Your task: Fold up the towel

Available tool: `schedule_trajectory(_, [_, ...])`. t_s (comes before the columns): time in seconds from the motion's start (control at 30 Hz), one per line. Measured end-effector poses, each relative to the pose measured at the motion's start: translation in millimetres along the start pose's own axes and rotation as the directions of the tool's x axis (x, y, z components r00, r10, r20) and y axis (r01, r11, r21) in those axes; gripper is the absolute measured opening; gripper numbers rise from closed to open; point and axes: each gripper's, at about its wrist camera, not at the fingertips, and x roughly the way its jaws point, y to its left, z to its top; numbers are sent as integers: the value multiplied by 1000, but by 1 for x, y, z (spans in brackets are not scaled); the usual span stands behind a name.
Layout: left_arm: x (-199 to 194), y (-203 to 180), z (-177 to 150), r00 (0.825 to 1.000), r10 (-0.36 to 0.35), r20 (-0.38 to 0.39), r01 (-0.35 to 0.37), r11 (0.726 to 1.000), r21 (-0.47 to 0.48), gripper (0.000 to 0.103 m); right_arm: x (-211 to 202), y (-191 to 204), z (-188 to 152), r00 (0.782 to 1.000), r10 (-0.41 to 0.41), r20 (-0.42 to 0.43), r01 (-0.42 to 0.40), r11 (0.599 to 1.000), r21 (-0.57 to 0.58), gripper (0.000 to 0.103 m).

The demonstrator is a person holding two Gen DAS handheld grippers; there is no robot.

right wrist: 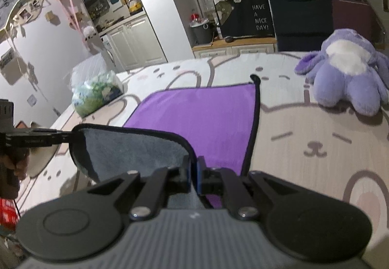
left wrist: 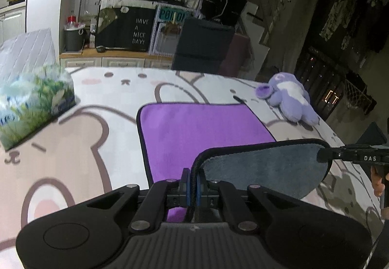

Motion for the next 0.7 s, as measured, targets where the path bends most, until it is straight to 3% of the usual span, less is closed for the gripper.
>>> schedule_trajectory(0.7, [47,18,49,995,53,88,-51,998,-24,5,51,-16,58,995,-66,74,66,998,-1,6])
